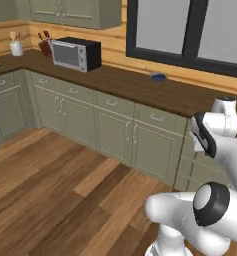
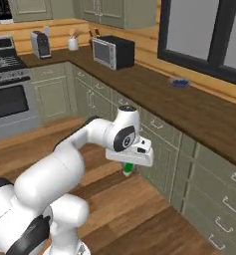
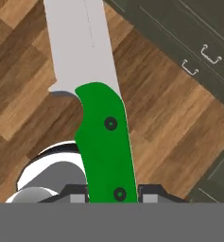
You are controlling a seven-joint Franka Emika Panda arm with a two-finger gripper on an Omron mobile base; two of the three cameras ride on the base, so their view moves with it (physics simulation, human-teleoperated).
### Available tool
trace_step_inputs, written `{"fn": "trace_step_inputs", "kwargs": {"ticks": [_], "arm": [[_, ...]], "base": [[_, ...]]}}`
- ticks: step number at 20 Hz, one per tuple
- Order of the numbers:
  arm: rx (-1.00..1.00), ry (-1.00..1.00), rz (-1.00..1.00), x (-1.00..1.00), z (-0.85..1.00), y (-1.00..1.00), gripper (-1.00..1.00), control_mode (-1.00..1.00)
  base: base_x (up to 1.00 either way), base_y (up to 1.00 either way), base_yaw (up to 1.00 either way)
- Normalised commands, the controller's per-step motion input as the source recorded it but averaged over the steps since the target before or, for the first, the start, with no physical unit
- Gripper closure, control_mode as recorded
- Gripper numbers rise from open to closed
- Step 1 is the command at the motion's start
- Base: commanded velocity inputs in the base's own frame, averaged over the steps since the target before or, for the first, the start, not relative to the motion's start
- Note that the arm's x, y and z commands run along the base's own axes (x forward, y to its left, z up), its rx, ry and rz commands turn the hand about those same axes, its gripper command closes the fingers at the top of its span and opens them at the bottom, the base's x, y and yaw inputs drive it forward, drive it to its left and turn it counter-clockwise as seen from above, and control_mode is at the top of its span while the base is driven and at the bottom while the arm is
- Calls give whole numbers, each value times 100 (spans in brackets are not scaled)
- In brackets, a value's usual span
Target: Pick up the knife from the drawer and place it on the cutting board. Then place the meat from the plate to the cutting board.
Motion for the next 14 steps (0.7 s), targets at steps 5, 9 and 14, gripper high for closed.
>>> {"fn": "trace_step_inputs", "kwargs": {"ticks": [5,9,14], "arm": [[0,0,0,0,0,0,100,100],[0,0,0,0,0,0,100,100],[0,0,0,0,0,0,100,100]], "base": [[0,25,100],[0,15,100],[1,5,100]]}}
